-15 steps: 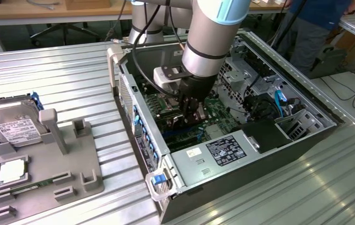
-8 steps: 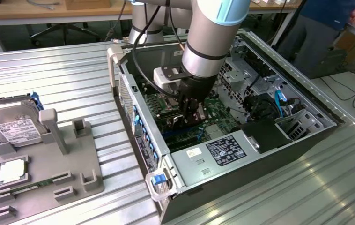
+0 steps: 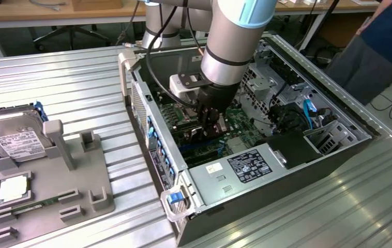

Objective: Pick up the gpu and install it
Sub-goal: 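Insert the gpu into the slot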

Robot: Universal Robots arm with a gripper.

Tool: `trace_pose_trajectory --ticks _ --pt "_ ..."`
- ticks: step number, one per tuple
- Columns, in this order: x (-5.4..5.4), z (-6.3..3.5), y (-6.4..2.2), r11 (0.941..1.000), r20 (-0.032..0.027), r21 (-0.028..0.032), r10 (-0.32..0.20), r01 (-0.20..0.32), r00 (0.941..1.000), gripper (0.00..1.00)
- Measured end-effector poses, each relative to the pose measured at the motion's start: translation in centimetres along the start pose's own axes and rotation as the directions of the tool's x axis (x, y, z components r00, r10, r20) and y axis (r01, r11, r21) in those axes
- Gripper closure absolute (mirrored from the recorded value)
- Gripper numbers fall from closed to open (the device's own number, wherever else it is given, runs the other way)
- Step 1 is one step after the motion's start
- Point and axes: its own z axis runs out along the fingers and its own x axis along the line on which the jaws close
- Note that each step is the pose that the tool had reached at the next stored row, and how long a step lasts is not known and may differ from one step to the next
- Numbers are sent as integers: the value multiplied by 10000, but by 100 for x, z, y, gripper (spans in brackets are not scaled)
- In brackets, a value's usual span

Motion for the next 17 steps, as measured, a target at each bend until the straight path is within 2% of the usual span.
trace_pose_trajectory --ticks 17 --pt "0 -16 1 9991 9 19 424 -424 9991 73"
